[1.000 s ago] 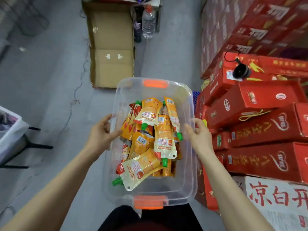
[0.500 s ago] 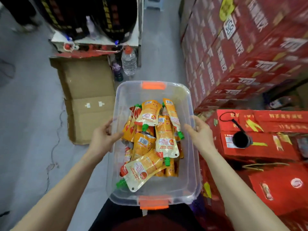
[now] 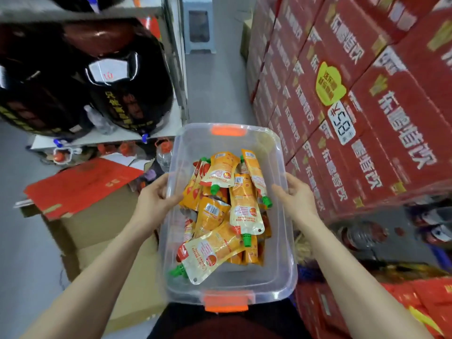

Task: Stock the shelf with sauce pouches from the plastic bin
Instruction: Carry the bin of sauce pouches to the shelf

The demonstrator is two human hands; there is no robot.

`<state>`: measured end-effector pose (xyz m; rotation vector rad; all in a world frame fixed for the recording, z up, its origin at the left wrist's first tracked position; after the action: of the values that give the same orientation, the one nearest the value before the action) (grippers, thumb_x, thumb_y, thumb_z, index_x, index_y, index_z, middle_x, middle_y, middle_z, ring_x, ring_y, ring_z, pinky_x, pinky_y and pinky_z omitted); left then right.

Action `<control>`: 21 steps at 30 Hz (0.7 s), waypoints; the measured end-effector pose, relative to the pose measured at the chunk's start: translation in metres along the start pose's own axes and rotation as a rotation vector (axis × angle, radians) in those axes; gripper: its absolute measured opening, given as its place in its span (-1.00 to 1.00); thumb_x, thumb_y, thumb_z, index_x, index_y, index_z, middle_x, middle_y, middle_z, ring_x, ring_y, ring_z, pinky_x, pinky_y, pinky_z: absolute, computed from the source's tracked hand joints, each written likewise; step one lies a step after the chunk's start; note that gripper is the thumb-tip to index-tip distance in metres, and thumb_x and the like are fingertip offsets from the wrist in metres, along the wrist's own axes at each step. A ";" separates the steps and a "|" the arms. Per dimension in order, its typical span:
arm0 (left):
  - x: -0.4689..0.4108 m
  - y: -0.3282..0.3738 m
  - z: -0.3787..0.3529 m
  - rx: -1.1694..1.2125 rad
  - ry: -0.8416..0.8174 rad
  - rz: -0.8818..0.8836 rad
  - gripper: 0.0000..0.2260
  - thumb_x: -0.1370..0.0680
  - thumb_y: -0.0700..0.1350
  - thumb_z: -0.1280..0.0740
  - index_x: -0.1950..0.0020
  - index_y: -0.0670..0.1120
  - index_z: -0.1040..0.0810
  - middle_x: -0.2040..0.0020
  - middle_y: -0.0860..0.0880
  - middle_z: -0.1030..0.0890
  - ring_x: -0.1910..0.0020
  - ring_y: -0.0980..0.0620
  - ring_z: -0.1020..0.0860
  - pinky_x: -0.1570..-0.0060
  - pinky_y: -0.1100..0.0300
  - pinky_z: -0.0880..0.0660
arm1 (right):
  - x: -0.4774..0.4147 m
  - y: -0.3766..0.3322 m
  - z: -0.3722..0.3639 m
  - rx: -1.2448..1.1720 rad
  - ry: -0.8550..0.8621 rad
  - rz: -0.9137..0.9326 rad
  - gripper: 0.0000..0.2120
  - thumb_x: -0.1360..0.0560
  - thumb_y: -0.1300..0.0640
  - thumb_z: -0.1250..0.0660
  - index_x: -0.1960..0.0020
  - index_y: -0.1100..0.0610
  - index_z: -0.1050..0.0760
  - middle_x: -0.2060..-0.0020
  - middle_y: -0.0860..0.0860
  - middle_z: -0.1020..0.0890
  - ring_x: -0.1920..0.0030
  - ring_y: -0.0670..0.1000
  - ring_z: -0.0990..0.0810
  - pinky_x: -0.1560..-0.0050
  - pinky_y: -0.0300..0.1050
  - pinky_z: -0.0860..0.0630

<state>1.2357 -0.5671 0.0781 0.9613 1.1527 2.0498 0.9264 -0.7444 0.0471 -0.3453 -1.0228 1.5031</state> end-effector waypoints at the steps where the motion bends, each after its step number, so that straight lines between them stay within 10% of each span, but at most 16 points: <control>1: -0.030 0.014 0.000 -0.014 0.009 0.009 -0.61 -0.45 -0.22 -0.47 -0.13 0.21 -0.52 0.45 0.23 -0.55 0.47 0.20 -0.41 0.52 0.38 -0.38 | -0.033 -0.017 0.001 -0.003 0.000 0.002 -0.47 -0.49 -0.12 -0.36 -0.43 -0.05 -0.43 -0.08 0.05 -0.68 -0.09 0.07 -0.64 -0.20 0.08 -0.54; 8: -0.256 0.078 -0.006 -0.020 0.066 0.057 -0.42 -0.45 -0.08 -0.49 -0.44 -0.03 -0.40 -0.09 -0.27 -0.62 -0.03 -0.17 -0.61 0.15 0.00 -0.54 | -0.258 -0.121 0.011 0.039 0.023 0.019 -0.37 -0.44 -0.20 -0.38 -0.46 -0.04 -0.40 -0.33 -0.02 -0.55 -0.29 0.05 -0.54 -0.33 0.11 -0.47; 12: -0.406 0.111 -0.023 0.028 -0.007 0.035 -0.44 -0.39 -0.02 -0.52 -0.37 0.06 -0.46 0.21 -0.14 -0.56 0.32 0.10 -0.44 0.30 0.11 -0.49 | -0.382 -0.165 0.021 0.062 0.072 0.024 -0.28 -0.32 -0.31 -0.31 -0.41 -0.04 -0.44 -0.27 -0.06 -0.60 -0.23 0.00 -0.59 -0.27 0.10 -0.52; 17: -0.550 0.168 -0.033 0.012 0.057 0.029 -0.46 -0.36 -0.04 -0.54 -0.33 0.04 -0.51 0.03 -0.35 -0.59 0.30 -0.18 -0.52 0.24 -0.13 -0.52 | -0.528 -0.225 0.032 0.052 0.078 -0.001 -0.34 -0.36 -0.28 -0.35 -0.40 -0.05 -0.45 -0.29 -0.10 -0.59 -0.26 -0.05 -0.57 -0.28 0.08 -0.52; 21: -0.653 0.205 -0.043 0.046 0.098 0.073 -0.42 -0.42 -0.14 -0.51 -0.41 -0.04 -0.43 -0.19 -0.43 -0.49 -0.14 -0.47 -0.45 0.00 -0.30 -0.50 | -0.651 -0.273 0.034 0.066 0.042 0.035 -0.34 -0.29 -0.30 -0.31 -0.35 -0.09 -0.50 -0.15 -0.11 -0.67 -0.17 -0.05 -0.63 -0.20 0.09 -0.57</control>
<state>1.5390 -1.1813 0.0467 0.9468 1.2365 2.1577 1.2299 -1.3829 0.0521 -0.3484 -0.9362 1.5508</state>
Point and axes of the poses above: each hand's wrist, its own x-axis away from the middle knuckle, its own z-axis out of the back of the hand, y = z × x, the point moved 10 cm from there along -x, towards the middle knuckle
